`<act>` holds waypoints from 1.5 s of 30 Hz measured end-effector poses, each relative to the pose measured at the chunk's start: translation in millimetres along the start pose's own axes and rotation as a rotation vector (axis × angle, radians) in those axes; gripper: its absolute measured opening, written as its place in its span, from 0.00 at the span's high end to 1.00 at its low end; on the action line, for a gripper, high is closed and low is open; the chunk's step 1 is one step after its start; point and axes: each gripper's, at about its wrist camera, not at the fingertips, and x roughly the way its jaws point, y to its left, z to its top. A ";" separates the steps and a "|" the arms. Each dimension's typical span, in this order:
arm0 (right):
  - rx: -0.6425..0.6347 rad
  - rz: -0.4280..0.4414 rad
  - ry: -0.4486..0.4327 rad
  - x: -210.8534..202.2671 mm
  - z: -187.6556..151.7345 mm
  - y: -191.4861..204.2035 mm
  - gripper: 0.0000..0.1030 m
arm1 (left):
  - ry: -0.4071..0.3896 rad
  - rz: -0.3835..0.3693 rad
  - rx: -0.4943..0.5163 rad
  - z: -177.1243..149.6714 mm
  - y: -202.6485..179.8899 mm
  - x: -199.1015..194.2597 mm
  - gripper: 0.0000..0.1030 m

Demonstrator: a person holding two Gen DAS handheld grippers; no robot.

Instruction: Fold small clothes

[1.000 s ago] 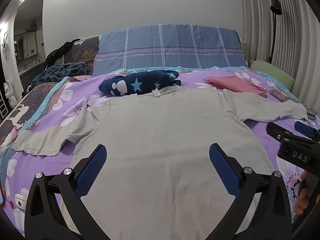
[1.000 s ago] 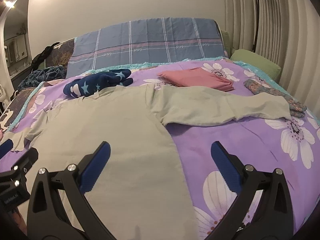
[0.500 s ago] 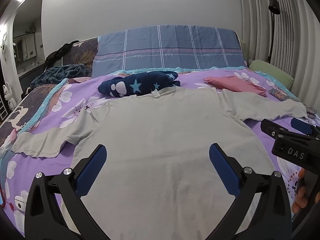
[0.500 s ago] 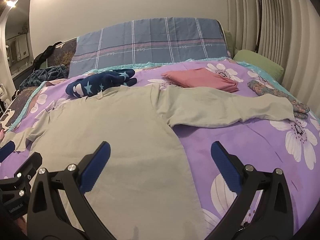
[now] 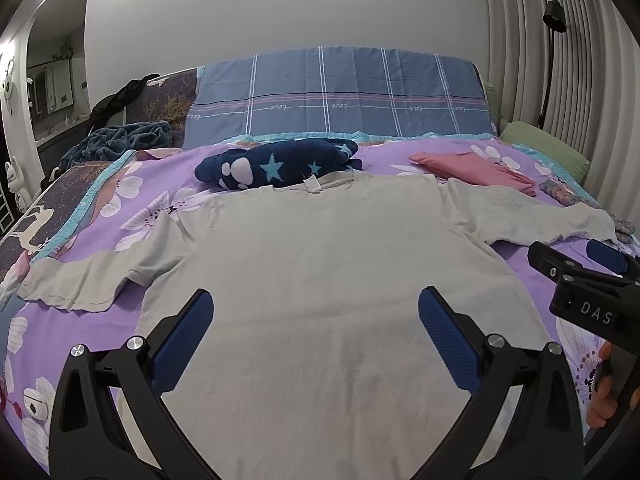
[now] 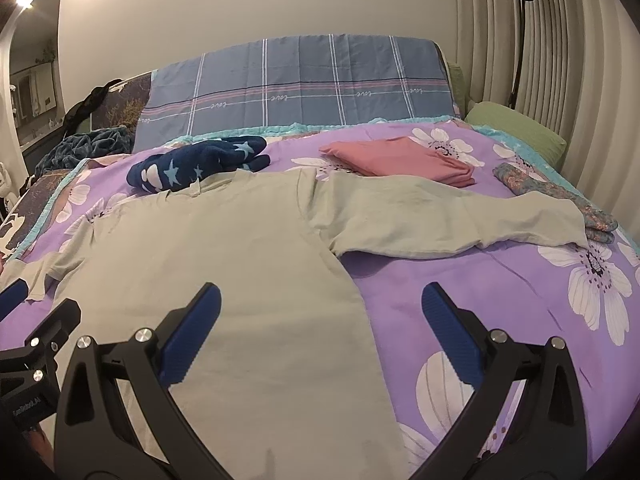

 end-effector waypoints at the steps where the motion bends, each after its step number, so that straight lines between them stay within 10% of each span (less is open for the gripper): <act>1: 0.000 -0.002 -0.001 0.0 0.2 -0.1 0.02 | -0.002 -0.002 0.002 -0.1 -0.6 -0.5 0.01; 45: -0.036 -0.060 0.011 13.0 4.1 -0.1 0.02 | 0.027 0.072 -0.012 -1.1 4.2 20.2 0.01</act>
